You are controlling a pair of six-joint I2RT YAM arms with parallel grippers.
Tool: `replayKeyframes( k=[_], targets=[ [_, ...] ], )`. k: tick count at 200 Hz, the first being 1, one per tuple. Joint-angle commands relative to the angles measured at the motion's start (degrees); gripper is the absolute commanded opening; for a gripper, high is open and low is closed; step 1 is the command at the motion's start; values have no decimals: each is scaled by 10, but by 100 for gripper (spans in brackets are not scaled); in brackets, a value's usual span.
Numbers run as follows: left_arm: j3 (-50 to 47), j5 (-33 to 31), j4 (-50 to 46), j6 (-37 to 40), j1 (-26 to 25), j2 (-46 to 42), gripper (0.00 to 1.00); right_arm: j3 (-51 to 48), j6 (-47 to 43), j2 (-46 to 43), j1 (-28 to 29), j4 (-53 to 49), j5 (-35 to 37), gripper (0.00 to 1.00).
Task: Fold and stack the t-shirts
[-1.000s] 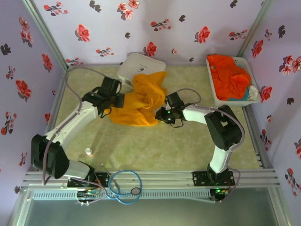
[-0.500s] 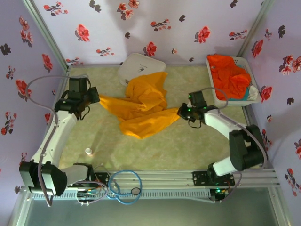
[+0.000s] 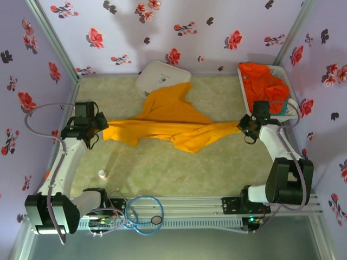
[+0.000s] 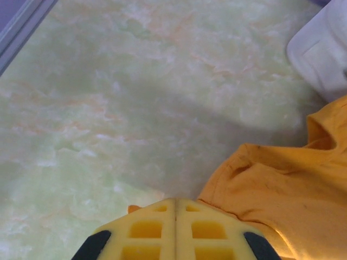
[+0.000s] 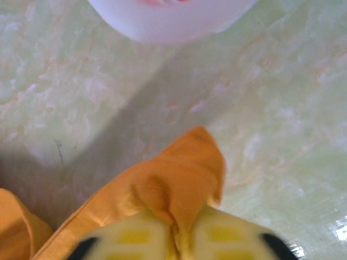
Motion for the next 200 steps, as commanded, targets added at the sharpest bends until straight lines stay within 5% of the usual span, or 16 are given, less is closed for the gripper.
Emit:
replayKeyframes(
  k=[1, 17, 46, 110, 200],
  targets=[
    [-23, -24, 6, -13, 7, -1, 1, 25, -26, 23, -2, -1, -29, 63],
    [-36, -24, 6, -18, 7, 1, 27, 15, -21, 20, -1, 16, -47, 86],
    [-53, -22, 0, -23, 7, -4, 47, -5, -41, -16, 23, 19, -38, 92],
    [-103, 13, -2, -67, -50, -15, 51, -20, -72, -26, 230, 60, -21, 87],
    [-159, 17, 2, -112, -102, 21, 62, 108, -2, 185, 491, 73, 80, 75]
  ],
)
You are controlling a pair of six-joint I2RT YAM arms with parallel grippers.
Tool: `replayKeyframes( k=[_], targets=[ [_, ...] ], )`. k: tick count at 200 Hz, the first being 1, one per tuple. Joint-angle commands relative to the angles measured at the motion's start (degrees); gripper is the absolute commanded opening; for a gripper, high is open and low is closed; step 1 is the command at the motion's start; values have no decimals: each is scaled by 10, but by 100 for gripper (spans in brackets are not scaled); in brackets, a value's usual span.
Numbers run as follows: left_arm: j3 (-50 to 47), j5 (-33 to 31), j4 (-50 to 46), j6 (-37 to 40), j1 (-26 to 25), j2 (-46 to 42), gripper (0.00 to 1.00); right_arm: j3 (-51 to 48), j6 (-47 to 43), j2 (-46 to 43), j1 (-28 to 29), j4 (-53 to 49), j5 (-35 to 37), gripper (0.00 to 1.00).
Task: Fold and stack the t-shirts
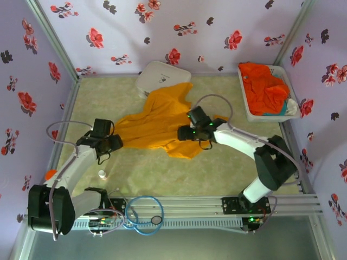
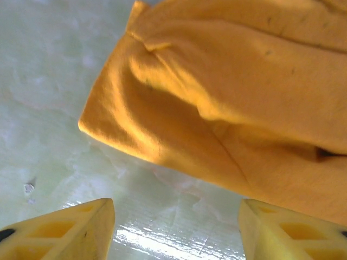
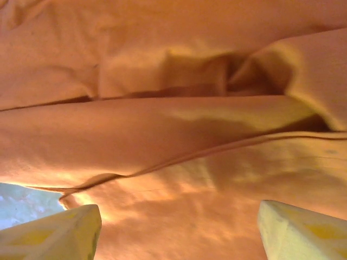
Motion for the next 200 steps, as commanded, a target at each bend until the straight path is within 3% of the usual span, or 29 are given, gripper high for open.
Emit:
replayKeyframes(
  k=[1, 40, 129, 200],
  targets=[
    [-11, 3, 2, -22, -14, 12, 62, 37, 37, 51, 44, 7, 47, 75],
    [-13, 1, 8, -14, -20, 34, 62, 67, 59, 91, 88, 15, 66, 72],
    [43, -67, -5, 21, -16, 127, 64, 157, 46, 154, 166, -101, 187, 62],
    [79, -65, 41, 27, -9, 208, 62, 149, 50, 175, 177, -96, 184, 50]
  ],
)
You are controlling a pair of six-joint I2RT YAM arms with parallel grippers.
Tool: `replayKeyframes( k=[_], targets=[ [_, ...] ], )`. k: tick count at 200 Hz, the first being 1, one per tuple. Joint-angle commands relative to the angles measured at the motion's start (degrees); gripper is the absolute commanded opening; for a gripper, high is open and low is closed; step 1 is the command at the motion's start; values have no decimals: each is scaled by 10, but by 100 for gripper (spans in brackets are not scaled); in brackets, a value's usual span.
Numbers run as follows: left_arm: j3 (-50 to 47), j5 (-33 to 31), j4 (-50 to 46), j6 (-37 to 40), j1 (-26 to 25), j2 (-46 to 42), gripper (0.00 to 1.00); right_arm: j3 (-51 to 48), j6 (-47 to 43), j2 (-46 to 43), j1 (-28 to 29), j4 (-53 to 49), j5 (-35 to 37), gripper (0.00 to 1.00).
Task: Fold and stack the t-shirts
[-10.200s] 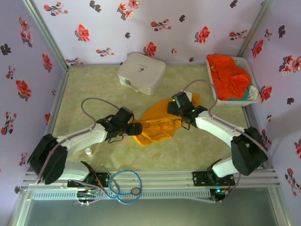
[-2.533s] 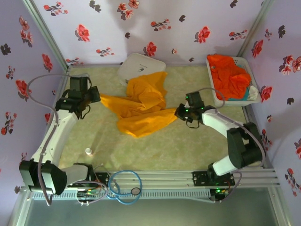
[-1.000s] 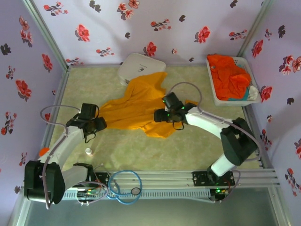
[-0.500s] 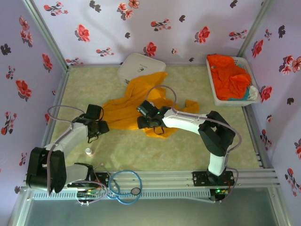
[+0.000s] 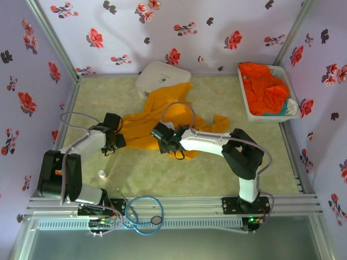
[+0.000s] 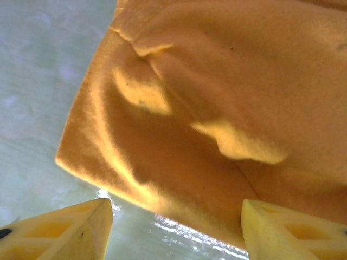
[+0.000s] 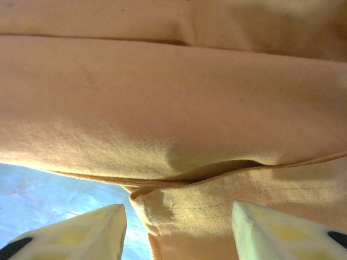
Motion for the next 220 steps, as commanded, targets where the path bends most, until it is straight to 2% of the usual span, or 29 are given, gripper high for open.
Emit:
replayKeyframes(
  k=[1, 30, 63, 71, 107, 115, 154, 172, 198, 220],
  targets=[
    [12, -14, 21, 8, 3, 20, 62, 6, 1, 17, 4, -14, 18, 50],
    [17, -15, 37, 11, 4, 43, 56, 23, -10, 31, 4, -19, 16, 39],
    [13, -22, 58, 12, 5, 54, 33, 15, -8, 32, 4, -11, 10, 31],
    [14, -22, 60, 13, 5, 56, 28, 12, -7, 32, 4, -12, 11, 24],
    [19, -21, 49, 20, 6, 56, 0, -10, 0, 16, 2, -3, 6, 4],
    [24, -19, 37, 21, 6, 50, 0, -13, -6, 11, -1, 1, -5, 0],
    [57, -13, -37, 29, 4, -5, 0, -40, -21, -29, -8, 9, -20, 0],
    [86, -13, -75, 37, 4, -20, 0, -50, -30, -46, -9, 21, -39, 11],
    [136, -9, -113, 49, 3, -15, 0, -50, -40, -45, -8, 34, -71, 39],
    [176, -7, -126, 61, 4, 7, 0, -54, -42, -40, -4, 44, -80, 51]
  ],
)
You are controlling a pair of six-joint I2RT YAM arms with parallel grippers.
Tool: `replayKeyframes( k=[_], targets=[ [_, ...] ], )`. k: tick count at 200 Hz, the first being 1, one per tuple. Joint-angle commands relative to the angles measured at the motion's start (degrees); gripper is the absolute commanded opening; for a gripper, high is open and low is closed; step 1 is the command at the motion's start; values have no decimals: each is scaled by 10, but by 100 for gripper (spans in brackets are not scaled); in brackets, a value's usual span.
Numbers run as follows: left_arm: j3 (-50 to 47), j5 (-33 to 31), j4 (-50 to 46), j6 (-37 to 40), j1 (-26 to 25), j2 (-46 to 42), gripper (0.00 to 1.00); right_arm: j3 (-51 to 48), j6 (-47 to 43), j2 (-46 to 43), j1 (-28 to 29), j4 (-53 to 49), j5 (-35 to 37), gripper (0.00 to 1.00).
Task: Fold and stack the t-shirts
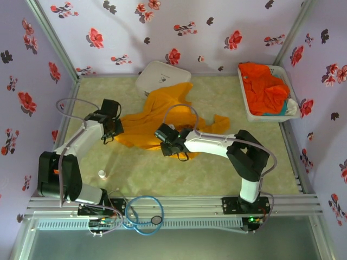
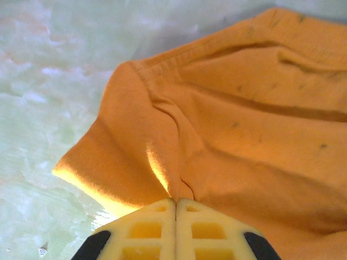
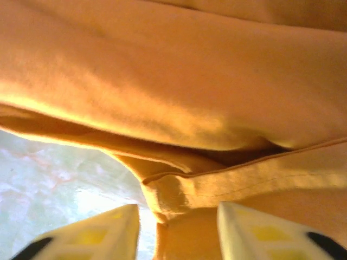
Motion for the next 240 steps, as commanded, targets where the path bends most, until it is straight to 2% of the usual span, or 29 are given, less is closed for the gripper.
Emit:
replayKeyframes(
  k=[1, 31, 76, 90, 95, 100, 108, 162, 189, 240],
  targets=[
    [45, 1, -51, 27, 3, 18, 0, -10, -7, -4, 2, 17, -22, 51],
    [125, 11, -63, 58, -3, 91, 0, -20, 1, -1, 4, 22, -23, 56],
    [249, 13, -78, 94, -6, 232, 0, -24, -2, 6, 11, 7, 2, 53],
    [272, 6, -83, 98, -5, 258, 13, -25, -6, 8, 15, -1, 12, 53],
    [275, 4, -84, 98, -5, 263, 24, -26, -8, 8, 16, -4, 16, 53],
    [277, 4, -85, 98, -5, 266, 30, -24, -10, 8, 17, -8, 19, 52],
    [279, 5, -89, 96, -5, 267, 36, -23, -16, 8, 20, -12, 24, 53],
    [174, 11, -88, 71, -7, 191, 41, -15, -53, 15, 38, -53, 75, 54],
    [113, 14, -84, 57, -10, 163, 42, -19, -59, 13, 47, -73, 135, 43],
    [73, 14, -73, 52, -15, 137, 42, -85, -35, -87, 48, -51, 182, 0]
  ],
)
